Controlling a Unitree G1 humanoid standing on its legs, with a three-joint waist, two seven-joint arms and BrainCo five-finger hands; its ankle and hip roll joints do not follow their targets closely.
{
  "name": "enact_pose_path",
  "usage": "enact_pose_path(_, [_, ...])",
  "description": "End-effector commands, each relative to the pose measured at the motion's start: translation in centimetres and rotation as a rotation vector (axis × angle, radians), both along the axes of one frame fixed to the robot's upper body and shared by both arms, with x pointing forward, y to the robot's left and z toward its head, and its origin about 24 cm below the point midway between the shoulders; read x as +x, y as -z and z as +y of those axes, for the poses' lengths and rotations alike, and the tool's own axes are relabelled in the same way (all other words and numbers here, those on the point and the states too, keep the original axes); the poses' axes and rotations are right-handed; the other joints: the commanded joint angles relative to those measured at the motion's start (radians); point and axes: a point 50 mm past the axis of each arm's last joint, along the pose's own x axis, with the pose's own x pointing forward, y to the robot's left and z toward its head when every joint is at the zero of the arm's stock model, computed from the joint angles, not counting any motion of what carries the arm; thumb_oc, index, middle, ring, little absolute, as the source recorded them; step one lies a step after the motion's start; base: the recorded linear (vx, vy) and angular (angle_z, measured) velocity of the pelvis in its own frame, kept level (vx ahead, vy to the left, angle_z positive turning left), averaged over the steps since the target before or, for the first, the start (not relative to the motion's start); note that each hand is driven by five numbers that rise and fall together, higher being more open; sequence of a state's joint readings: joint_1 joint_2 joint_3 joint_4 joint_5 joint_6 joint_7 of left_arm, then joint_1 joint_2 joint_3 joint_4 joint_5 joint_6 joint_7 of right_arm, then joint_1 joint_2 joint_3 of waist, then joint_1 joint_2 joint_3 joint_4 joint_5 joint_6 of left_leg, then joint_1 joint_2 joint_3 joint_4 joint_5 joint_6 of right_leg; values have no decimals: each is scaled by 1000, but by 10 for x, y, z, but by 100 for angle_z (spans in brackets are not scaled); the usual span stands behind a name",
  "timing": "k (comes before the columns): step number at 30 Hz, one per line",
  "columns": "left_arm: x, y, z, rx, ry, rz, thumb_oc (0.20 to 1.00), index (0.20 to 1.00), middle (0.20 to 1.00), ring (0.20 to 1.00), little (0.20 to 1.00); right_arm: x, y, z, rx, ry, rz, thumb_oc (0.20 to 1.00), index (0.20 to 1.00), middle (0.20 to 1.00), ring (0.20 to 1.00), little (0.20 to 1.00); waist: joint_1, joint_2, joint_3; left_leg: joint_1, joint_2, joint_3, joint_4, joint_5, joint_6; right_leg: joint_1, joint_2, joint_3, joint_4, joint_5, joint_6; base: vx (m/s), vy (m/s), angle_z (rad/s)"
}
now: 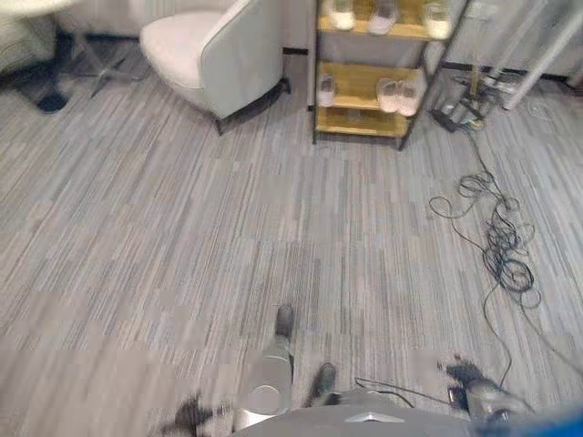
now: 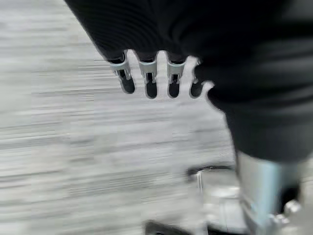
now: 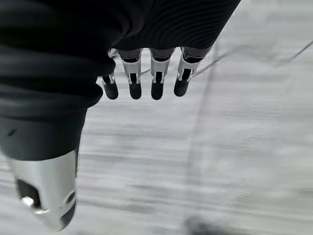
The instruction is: Arrange the slippers neatly on the shoe rack.
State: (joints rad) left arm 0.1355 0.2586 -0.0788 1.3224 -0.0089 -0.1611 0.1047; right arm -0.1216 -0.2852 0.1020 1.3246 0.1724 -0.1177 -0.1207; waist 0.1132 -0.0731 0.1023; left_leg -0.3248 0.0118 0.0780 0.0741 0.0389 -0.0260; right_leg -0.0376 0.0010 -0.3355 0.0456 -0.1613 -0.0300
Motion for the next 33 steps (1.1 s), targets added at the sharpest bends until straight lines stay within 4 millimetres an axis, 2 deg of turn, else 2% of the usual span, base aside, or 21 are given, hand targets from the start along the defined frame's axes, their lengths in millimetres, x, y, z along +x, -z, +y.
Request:
enact_pose_path(1, [23,-10,25,94,46,-50,1000,1000,1000,1000,1000,3,0,5,12,24,-43,1000,1000,1000,1000,1000,25,-73,-23,136,-45,55,-18,-62,38,11,-70,32,-12,176,159,250,196,-1])
enact_pose_path(2, [23,-10,25,94,46,-50,1000,1000,1000,1000,1000,3,0,5,12,24,-43,1000,1000,1000,1000,1000,26,-74,-24,136,-45,56,-17,-62,38,10,-70,32,-11,176,159,249,198,-71])
enact_pose_path(3, [22,-11,28,100,36,-52,1000,1000,1000,1000,1000,1,0,6,16,31,-42,1000,1000,1000,1000,1000,17,-60,-25,164,-45,71,-11,-84,50,-21,-97,32,64,183,191,189,160,-75])
enact_pose_path(4, [24,-12,29,102,34,-60,1000,1000,1000,1000,1000,-2,1,6,18,36,-38,1000,1000,1000,1000,1000,11,-49,-25,181,-44,77,-11,-94,57,-45,-114,26,116,185,197,403,348,-74])
enact_pose_path(5, [43,-17,34,126,52,-124,1000,1000,1000,1000,1000,-2,1,5,24,78,-46,1000,1000,1000,1000,1000,-22,-14,-7,224,-39,71,-13,-110,71,-128,-142,32,225,208,192,503,290,-83])
enact_pose_path(6, [51,-18,31,126,60,-158,1000,1000,1000,1000,1000,-8,2,4,19,98,-39,1000,1000,1000,1000,1000,-35,-12,-7,261,-57,56,-25,-129,71,-111,-142,20,130,192,166,511,221,-62])
enact_pose_path(7, [53,-18,30,125,61,-163,1000,1000,1000,1000,1000,-9,2,3,15,98,-36,1000,1000,1000,1000,1000,-37,-15,-6,276,-64,53,-33,-137,71,-98,-139,18,79,198,161,297,32,-36])
enact_pose_path(10, [57,-18,28,124,42,-180,1000,1000,1000,1000,1000,-11,2,1,4,81,-29,1000,1000,1000,1000,1000,-47,-15,-12,308,-74,35,-50,-162,76,-128,-120,39,-37,253,166,273,-50,-5])
enact_pose_path(12, [58,-18,26,131,37,-181,1000,1000,1000,1000,1000,-11,3,3,1,69,-29,1000,1000,1000,1000,1000,-57,-16,-17,337,-76,11,-47,-186,74,-151,-110,58,-49,273,168,408,-147,7])
enact_pose_path(13, [57,-17,25,135,42,-167,1000,1000,1000,1000,1000,-9,2,5,6,53,-37,1000,1000,1000,1000,1000,-63,-19,-28,389,-66,-3,-35,-212,67,-144,-85,46,-53,273,153,456,-191,62])
enact_pose_path(15, [52,-14,22,121,36,-150,1000,1000,1000,1000,1000,-8,1,4,4,55,-50,1000,1000,1000,1000,1000,-71,-29,-37,402,-32,11,18,-204,36,-120,-66,3,-86,278,143,437,-408,108])
enact_pose_path(16, [59,-15,19,116,51,-168,1000,1000,1000,1000,1000,-3,0,6,-9,44,-73,1000,1000,1000,1000,1000,-66,-60,-20,322,23,64,215,-154,-9,-72,-54,-19,-129,270,127,324,-534,82])
enact_pose_path(18, [68,-17,20,118,65,-193,1000,1000,1000,1000,1000,-2,-2,3,-12,63,-87,1000,1000,1000,1000,1000,-69,-86,-2,247,61,105,371,-132,-10,-59,-54,-17,-133,257,108,114,-282,31])
enact_pose_path(21, [78,-19,15,110,94,-219,1000,1000,1000,1000,1000,-1,-3,0,-26,68,-88,1000,1000,1000,1000,1000,-79,-100,15,190,92,156,407,-148,3,-58,-65,-12,-133,249,99,89,-61,4])
enact_pose_path(22, [80,-17,9,97,103,-226,1000,1000,1000,1000,1000,2,-4,2,-40,46,-95,1000,1000,1000,1000,1000,-73,-90,16,166,82,153,318,-236,14,-55,-65,-1,-133,231,117,177,150,-2])
enact_pose_path(23, [81,-17,7,99,105,-232,1000,1000,1000,1000,1000,11,-6,5,-45,20,-115,1000,1000,1000,1000,1000,-61,-105,16,106,53,135,200,-168,19,-68,-87,-2,-133,237,123,230,185,10])
enact_pose_path(25, [80,-18,10,111,94,-231,1000,1000,1000,1000,1000,20,-9,9,-49,-17,-134,1000,1000,1000,1000,1000,-32,-108,16,35,62,100,73,-57,-1,-63,-71,8,-133,217,130,143,99,3])
enact_pose_path(27, [79,-19,15,125,94,-223,1000,1000,1000,1000,1000,27,-10,13,-53,-41,-145,1000,1000,1000,1000,1000,6,-116,28,-13,71,64,2,0,-10,-46,-50,21,-133,194,128,219,76,1])
enact_pose_path(28, [68,-16,17,124,75,-182,1000,1000,1000,1000,1000,31,-11,19,-42,-46,-163,1000,1000,1000,1000,1000,20,-108,22,34,63,42,-86,36,-16,-26,-29,31,-133,191,128,362,182,6])
enact_pose_path(31, [45,-12,22,141,72,-101,1000,1000,1000,1000,1000,33,-10,27,-30,-75,-165,1000,1000,1000,1000,1000,24,-104,10,86,21,34,-81,8,-7,1,-51,46,-133,198,137,358,276,-8])
enact_pose_path(33, [45,-12,22,141,72,-101,1000,1000,1000,1000,1000,33,-10,27,-30,-75,-165,1000,1000,1000,1000,1000,22,-104,7,81,21,32,-80,9,-7,-3,-52,45,-133,199,137,146,164,-17])
